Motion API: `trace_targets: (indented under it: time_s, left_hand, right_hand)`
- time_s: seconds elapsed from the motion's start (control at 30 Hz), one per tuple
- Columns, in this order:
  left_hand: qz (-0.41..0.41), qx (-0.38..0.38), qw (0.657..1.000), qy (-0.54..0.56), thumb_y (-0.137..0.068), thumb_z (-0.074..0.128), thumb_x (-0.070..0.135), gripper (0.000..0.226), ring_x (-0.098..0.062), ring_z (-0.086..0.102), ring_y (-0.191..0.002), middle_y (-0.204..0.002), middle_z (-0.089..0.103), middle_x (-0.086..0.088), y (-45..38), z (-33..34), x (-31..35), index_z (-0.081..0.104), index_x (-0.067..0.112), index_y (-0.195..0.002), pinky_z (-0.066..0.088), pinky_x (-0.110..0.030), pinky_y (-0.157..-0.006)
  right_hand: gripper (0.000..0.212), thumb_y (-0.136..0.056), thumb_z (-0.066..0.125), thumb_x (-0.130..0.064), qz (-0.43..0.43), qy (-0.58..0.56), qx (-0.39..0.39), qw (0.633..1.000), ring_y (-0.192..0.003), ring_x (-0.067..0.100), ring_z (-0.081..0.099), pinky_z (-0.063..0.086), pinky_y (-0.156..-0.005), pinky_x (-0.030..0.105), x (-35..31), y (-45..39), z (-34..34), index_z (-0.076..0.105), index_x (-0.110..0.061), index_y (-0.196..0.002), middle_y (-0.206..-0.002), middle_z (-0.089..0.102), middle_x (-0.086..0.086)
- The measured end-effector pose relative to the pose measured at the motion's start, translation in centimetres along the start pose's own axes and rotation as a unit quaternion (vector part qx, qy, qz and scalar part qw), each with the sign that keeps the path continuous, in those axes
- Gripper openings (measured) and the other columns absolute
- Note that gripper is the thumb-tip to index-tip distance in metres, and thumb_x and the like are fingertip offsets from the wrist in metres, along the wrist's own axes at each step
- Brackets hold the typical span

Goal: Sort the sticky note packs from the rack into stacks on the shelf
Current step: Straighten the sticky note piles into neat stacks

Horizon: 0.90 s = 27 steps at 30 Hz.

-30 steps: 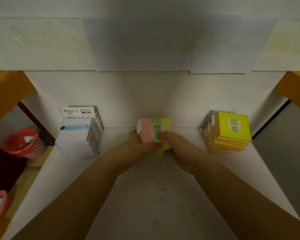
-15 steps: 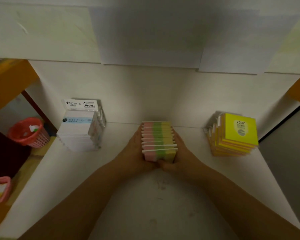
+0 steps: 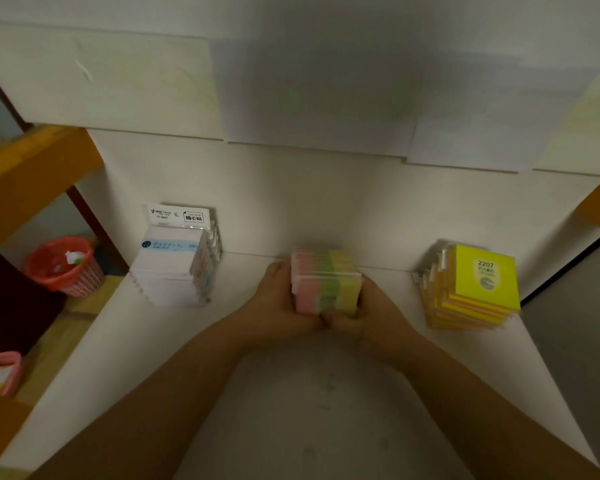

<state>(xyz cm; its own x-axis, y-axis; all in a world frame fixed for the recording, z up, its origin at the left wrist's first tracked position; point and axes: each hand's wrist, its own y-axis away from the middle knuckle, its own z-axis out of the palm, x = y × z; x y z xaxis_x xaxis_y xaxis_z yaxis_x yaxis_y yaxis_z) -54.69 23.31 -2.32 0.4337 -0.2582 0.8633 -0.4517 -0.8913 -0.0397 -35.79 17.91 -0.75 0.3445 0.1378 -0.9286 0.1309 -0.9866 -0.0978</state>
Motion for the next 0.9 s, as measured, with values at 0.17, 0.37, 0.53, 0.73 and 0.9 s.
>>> trace_targets:
  time_s: [0.17,0.37,0.53,0.73,0.9]
  left_hand:
    - [-0.161,-0.046,0.938,0.305,-0.079,0.069,0.043,0.047,-0.020,0.068,-0.105,-0.119,0.069,-0.009,0.3,-1.4,2.5,0.065,0.019,-0.119,0.050,-0.038,-0.098]
    - [-0.220,-0.029,0.924,0.312,-0.092,0.056,0.039,0.034,-0.020,0.071,-0.096,-0.104,0.075,-0.005,-1.0,-2.1,4.3,0.066,0.017,-0.116,0.055,-0.029,-0.083]
    - [-0.268,-0.013,0.929,0.257,-0.092,0.059,0.043,0.034,-0.017,0.071,-0.088,-0.094,0.076,-0.001,-1.1,-2.3,4.0,0.066,0.017,-0.113,0.055,-0.029,-0.082]
    - [-0.217,0.101,0.970,0.049,-0.094,0.058,0.045,0.053,-0.025,0.060,-0.108,-0.112,0.061,0.000,0.0,-3.4,7.9,0.053,0.009,-0.131,0.048,-0.021,-0.083]
    - [-0.013,0.294,0.951,-0.092,-0.081,0.057,0.064,0.091,-0.023,0.027,-0.142,-0.156,0.027,-0.006,-0.1,-3.3,12.5,0.032,0.011,-0.150,0.022,-0.028,-0.111]
  right_hand:
    - [0.021,-0.102,0.045,-0.030,0.178,-0.126,-0.036,0.975,-0.099,0.010,0.070,0.053,-0.092,0.028,-2.8,-2.4,-0.2,0.066,-0.027,-0.105,-0.107,0.075,-0.003]
    - [0.027,-0.096,0.048,-0.036,0.248,-0.158,-0.025,0.955,-0.077,0.017,0.071,0.058,-0.072,0.033,-5.1,-4.9,0.4,0.065,-0.021,-0.110,-0.088,0.075,0.001]
    - [0.025,-0.095,0.049,-0.038,0.287,-0.140,-0.016,0.947,-0.073,0.018,0.068,0.056,-0.079,0.036,-5.0,-4.9,1.2,0.064,-0.021,-0.105,-0.077,0.073,0.000]
    - [0.051,-0.090,0.042,-0.065,0.226,0.104,0.024,0.968,-0.101,0.019,0.054,0.043,-0.088,0.036,-6.8,-2.1,-0.5,0.058,-0.029,-0.121,-0.115,0.055,-0.002]
    - [0.073,-0.075,0.036,-0.073,0.055,0.244,0.241,0.938,-0.113,0.018,0.051,0.042,-0.098,0.037,-9.8,3.6,-6.4,0.055,-0.023,-0.125,-0.117,0.050,-0.001]
